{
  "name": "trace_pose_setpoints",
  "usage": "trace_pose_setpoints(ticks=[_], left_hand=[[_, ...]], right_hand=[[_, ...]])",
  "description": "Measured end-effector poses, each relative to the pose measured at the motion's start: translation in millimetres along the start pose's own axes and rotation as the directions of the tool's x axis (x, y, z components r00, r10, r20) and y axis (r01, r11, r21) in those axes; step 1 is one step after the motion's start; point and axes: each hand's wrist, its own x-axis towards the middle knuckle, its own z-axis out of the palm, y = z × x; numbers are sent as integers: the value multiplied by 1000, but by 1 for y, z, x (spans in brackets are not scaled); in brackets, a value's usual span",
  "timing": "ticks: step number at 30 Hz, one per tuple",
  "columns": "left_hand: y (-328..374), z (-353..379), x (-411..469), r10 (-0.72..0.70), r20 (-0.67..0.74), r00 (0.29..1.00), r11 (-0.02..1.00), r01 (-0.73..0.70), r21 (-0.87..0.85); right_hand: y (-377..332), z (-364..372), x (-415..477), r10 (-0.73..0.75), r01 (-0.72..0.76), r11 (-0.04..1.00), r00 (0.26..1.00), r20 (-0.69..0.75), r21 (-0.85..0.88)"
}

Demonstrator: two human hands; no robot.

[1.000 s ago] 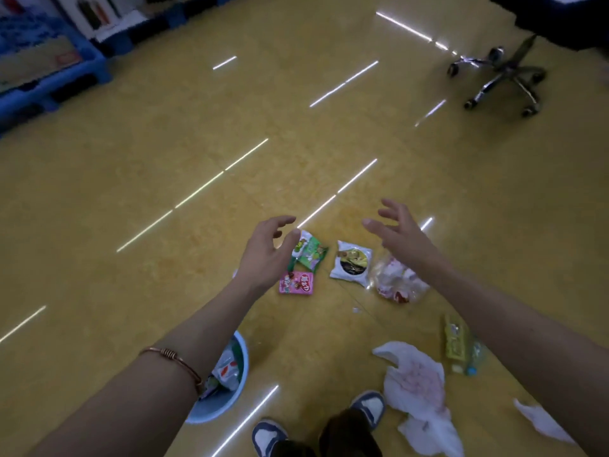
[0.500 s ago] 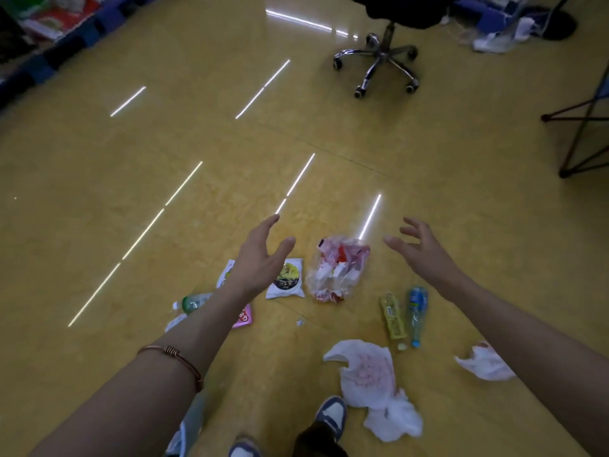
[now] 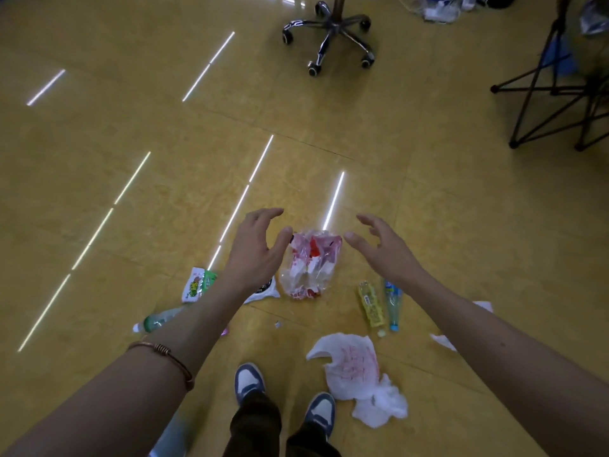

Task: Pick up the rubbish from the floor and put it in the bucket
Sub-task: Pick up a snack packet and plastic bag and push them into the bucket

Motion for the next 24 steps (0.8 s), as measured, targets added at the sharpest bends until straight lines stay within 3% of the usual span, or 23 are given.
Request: trace_pose_setpoints(ticks=[8, 24], left_hand=[[-63, 0, 47, -15, 53, 998, 999, 13, 37], [-220, 147, 75, -125, 58, 990, 988, 120, 96]], right_hand=[[-3, 53, 48, 6, -7, 999, 1000, 26, 38], [145, 142, 159, 9, -1, 999, 989, 149, -54]])
